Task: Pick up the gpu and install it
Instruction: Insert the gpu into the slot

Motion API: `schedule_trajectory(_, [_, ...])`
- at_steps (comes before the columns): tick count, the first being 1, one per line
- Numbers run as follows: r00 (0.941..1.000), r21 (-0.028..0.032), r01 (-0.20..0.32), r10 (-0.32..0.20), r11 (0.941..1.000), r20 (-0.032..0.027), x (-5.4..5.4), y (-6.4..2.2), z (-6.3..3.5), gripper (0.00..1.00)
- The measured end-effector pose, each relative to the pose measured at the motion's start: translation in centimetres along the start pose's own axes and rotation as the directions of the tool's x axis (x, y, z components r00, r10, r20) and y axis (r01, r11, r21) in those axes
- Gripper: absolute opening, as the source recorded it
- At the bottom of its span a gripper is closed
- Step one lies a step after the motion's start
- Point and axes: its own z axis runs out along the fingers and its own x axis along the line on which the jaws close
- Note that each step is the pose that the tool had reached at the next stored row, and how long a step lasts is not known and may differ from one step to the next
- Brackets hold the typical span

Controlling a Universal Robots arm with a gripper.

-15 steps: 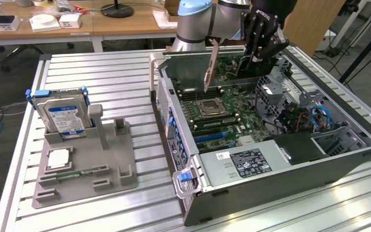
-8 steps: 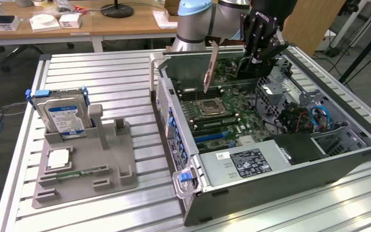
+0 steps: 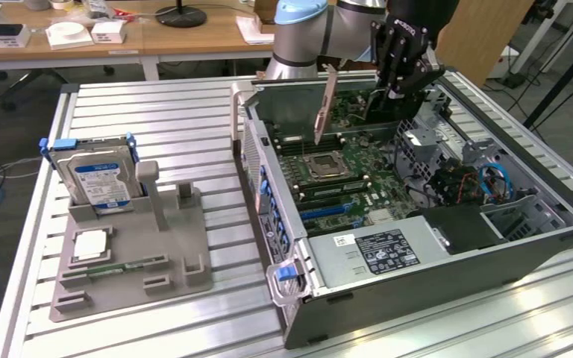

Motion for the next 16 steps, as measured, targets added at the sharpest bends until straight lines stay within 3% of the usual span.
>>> schedule_trajectory(16, [0.9996,0.0006,-0.03,0.03,0.9996,-0.0003,0.3,0.13,1.74,0.26])
